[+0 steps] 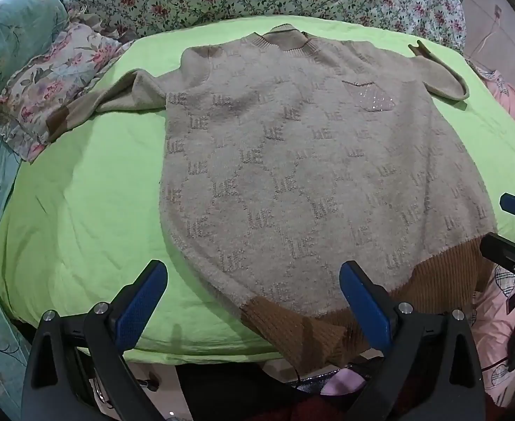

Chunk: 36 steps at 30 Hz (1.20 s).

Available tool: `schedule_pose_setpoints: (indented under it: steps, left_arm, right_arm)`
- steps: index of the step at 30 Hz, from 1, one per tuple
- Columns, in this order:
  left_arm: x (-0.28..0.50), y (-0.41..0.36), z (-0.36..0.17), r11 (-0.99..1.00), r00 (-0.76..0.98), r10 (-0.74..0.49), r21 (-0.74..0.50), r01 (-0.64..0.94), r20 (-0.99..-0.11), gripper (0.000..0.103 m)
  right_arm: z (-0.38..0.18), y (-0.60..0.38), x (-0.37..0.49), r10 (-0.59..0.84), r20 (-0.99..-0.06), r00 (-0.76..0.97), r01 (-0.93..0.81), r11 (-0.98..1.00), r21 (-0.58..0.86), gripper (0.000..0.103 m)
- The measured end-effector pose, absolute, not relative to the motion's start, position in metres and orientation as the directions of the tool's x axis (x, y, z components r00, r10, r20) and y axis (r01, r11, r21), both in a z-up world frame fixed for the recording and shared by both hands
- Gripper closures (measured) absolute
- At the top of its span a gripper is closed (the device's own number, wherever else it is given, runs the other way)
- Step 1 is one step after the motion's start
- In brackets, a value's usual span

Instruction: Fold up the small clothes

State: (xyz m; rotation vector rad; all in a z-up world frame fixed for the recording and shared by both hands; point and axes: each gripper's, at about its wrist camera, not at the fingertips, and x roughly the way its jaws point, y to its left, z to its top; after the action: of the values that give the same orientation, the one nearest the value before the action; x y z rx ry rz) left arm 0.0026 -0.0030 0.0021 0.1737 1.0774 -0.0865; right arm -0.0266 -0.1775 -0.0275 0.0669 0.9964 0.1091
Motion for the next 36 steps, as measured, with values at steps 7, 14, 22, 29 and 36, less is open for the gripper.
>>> schedule_pose_setpoints:
  steps: [7,14,22,29,36]
  left_arm:
    - [0.005,0.001,0.000,0.984,0.498,-0.001,0.088,0.156,-0.867,0.004]
    - [0.001,-0.003,-0.001,0.984,0.505,-0.004,0.087,0.157,-0.863,0.004]
    - [0.001,-0.001,-0.001,0.984,0.497,-0.006,0.082,0.156,-0.868,0.004]
    - [0.002,-0.001,-0.001,0.984,0.498,-0.007,0.082,0.156,-0.867,0.004]
    - [0.005,-0.004,-0.001,0.984,0.489,-0.005,0.083,0.157,-0.872,0.004]
  right_arm:
    - [-0.027,-0.179,-0.027,0.124,-0.833,0.540,-0.058,0.992,0.110,0.001]
    - [-0.027,-0.179,-0.028,0.125,-0.826,0.550,-0.046,0.992,0.119,0.001]
    - [-0.027,-0.180,-0.028,0.126,-0.816,0.564,-0.049,0.992,0.119,0.001]
    - [-0.024,-0.182,-0.028,0.149,-0.806,0.573,-0.049,0.988,0.148,0.001]
    - [-0.025,-0.187,-0.026,0.168,-0.805,0.568,-0.038,0.983,0.179,0.001]
